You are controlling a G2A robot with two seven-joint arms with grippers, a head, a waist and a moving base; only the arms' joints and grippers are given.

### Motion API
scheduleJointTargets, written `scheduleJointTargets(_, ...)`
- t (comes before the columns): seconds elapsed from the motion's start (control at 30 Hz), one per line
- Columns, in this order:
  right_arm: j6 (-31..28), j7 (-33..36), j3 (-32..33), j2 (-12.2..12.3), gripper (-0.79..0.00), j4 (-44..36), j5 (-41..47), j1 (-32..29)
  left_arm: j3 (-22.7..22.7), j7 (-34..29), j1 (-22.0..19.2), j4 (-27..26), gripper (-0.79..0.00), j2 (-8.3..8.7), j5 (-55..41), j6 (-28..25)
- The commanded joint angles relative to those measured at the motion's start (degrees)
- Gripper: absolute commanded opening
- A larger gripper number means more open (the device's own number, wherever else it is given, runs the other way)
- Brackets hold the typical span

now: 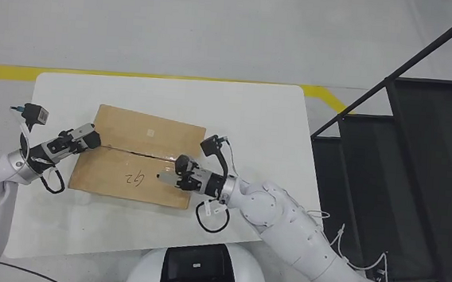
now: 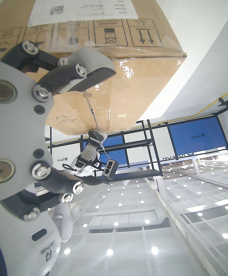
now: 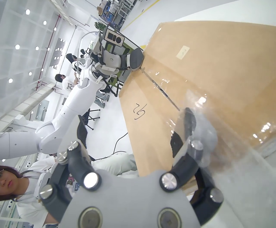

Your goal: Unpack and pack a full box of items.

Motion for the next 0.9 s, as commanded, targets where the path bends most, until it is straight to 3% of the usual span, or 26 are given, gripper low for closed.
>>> scheduleJointTargets(0.0,0.35,-0.07,-0.44,-0.32,0.000,0.46,0.33,0.96,0.00,0.00,0.00,0.00,0.000,0.00,0.00,0.00)
scheduleJointTargets(0.53,5.23,1.88,-3.06,-2.55,0.000,4.10,3.61,6.19,0.00,0.00,0.00,0.00,0.000,0.00,0.00,0.00)
scheduleJointTargets(0.87,-0.53,6.44,-1.60,-2.01,0.000,-1.11,4.49,4.78,0.00,0.00,0.00,0.00,0.000,0.00,0.00,0.00)
